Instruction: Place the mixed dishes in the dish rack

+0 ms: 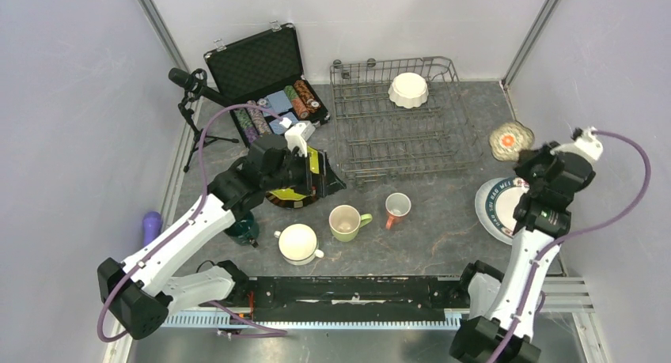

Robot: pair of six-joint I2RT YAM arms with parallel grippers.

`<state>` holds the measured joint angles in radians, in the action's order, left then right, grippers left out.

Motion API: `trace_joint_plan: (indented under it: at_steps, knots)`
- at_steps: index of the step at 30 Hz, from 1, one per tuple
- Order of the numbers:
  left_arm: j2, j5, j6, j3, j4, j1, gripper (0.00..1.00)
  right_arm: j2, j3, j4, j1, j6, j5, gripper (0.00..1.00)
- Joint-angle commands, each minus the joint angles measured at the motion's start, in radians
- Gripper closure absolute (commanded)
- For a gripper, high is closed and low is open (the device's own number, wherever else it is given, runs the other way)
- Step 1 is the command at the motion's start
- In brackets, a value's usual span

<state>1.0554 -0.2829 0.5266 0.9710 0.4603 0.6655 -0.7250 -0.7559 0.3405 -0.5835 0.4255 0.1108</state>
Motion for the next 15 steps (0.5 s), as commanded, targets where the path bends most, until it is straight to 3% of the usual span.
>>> trace_joint_plan:
  at_steps: [1,5,15]
  knots:
    - [0.040,-0.045,-0.016,0.084,-0.074,0.006,0.03,-0.068,-0.121,-0.191,0.151,-0.024,0.258,1.00]
    - [0.106,-0.033,0.041,0.142,-0.130,0.013,0.06,-0.150,-0.196,-0.196,0.395,-0.075,0.136,1.00]
    - [0.264,0.193,0.082,0.275,-0.264,0.181,0.09,-0.304,-0.227,-0.214,0.738,-0.145,0.021,1.00]
